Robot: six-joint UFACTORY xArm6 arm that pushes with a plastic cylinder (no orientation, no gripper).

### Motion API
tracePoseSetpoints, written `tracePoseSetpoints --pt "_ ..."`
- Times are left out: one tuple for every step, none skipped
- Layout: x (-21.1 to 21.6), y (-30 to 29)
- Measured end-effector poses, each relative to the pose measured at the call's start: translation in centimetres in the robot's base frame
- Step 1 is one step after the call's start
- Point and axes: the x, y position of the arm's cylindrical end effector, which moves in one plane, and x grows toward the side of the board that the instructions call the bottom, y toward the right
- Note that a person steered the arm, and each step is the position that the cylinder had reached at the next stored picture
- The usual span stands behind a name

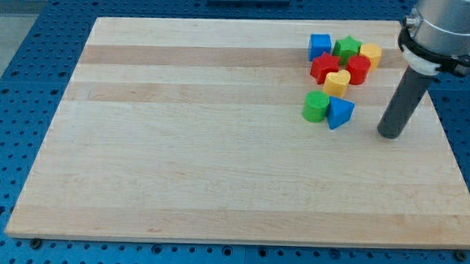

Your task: Place the blue triangle into the red star

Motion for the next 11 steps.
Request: tracePoseSetpoints --pt "0.1 -0.9" --pt "-0.1 -2.1" --pt "-0.1 -3.7" --pt "-1.4 -4.9" --pt "-2.9 -6.4" --pt "-3.6 -8.1" --pt "-3.9 -10.2" --pt "-4.2 -11.9" --pt "-1.7 -8.5" --pt "2.0 2.2" --pt "1.6 6.6"
